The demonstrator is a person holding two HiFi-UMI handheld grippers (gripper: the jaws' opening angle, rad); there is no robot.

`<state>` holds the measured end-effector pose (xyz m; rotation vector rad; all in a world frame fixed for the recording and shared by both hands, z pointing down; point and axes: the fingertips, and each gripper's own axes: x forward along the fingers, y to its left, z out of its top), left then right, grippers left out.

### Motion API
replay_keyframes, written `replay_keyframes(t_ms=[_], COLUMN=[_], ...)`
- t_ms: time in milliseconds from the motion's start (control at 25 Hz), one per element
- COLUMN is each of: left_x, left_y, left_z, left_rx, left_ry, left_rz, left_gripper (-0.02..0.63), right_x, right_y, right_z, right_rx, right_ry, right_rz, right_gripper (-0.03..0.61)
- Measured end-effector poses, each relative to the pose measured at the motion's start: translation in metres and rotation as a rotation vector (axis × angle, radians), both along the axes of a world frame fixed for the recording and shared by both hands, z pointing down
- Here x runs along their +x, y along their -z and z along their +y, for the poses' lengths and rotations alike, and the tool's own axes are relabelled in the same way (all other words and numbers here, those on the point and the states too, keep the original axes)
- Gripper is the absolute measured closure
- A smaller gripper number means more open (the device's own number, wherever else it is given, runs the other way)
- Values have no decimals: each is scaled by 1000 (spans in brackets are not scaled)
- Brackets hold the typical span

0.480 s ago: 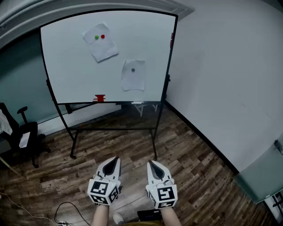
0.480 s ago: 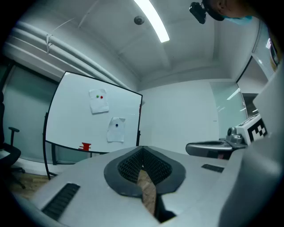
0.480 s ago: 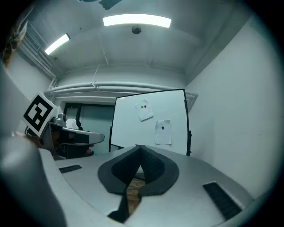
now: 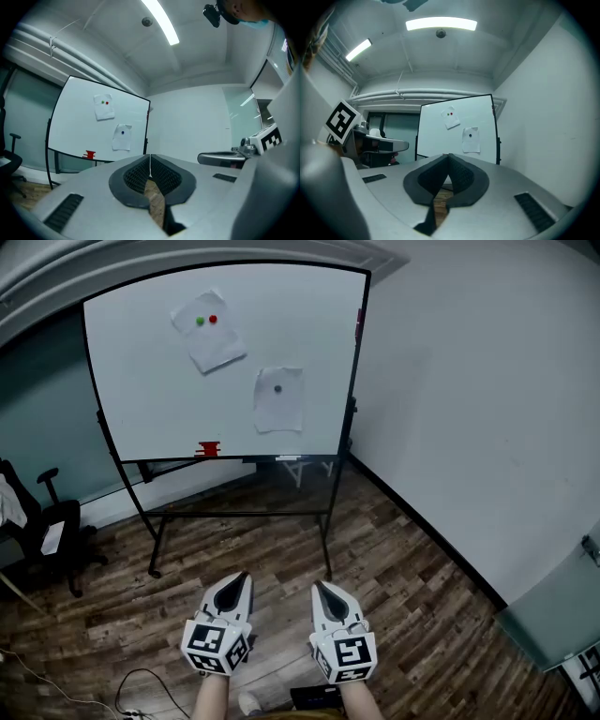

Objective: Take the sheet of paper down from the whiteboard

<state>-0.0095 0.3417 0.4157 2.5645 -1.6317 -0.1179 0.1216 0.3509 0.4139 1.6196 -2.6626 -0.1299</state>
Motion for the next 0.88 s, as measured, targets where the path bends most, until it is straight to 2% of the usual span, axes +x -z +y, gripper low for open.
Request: replay_keyframes(t_ms=[120, 200, 280, 360, 400, 680, 880], left_x=[9, 16, 22, 24, 25, 22, 7], left_y=[9, 18, 24, 25, 23, 19, 6], left_z=[4, 5, 3, 2, 1, -35, -99], left_rx=[32, 57, 67, 69, 69, 48, 37], left_ry=[-13, -26, -26, -9, 2, 30, 37], left_rz=[3, 13, 14, -4, -13, 29, 64], left_gripper=[593, 545, 488, 486, 486, 489, 491], right_x=[8, 14, 19, 23, 25, 27, 14], right_y=[5, 11, 15, 20, 23, 29, 24], right_z=[2, 2, -1, -2, -4, -44, -110], right_rx=[14, 33, 33, 24, 26, 32, 24], right_ry=[8, 8, 27, 63, 80, 125, 145], right_rz=[-33, -29, -33, -72, -92, -131, -147], right_gripper=[566, 555, 509, 454, 446, 434, 439])
